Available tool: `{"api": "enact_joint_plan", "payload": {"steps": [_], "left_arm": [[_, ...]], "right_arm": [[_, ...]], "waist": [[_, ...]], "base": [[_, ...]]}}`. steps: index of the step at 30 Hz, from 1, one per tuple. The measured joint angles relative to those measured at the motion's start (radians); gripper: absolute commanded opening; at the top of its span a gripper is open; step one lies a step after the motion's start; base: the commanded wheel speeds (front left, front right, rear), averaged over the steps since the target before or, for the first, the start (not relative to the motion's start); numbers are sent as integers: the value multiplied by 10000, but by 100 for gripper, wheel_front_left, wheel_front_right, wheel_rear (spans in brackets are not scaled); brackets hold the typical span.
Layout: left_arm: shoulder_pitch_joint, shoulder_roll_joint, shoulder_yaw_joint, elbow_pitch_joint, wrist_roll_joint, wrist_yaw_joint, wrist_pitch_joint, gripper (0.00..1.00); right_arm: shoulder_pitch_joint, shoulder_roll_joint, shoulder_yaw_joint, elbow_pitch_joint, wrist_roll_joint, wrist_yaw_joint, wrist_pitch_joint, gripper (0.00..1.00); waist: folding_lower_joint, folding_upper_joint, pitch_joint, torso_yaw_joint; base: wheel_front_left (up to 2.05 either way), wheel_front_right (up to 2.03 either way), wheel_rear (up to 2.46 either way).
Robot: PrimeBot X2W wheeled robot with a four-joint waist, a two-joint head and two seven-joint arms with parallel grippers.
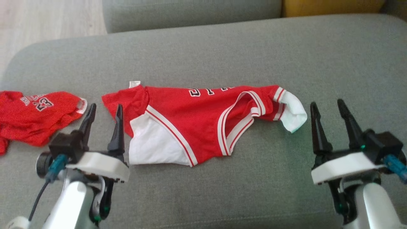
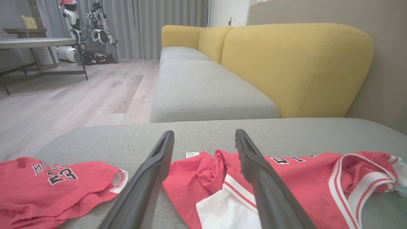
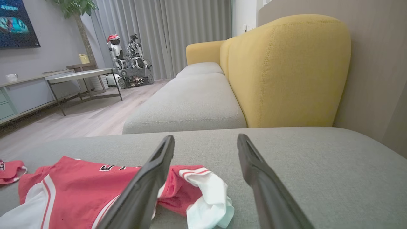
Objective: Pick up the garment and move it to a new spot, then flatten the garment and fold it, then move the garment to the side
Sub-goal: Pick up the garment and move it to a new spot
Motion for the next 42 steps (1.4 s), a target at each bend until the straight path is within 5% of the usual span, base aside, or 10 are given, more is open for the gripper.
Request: {"api": "enact_joint_plan", "payload": {"steps": [42], "left_arm": [[1401,299,-343,-443,-176,337,146,100]], "right_arm": [[866,0,-8,-259,-167,0,407,100]], "waist": [[0,0,-743,49]], "base": [[0,0,0]]}}
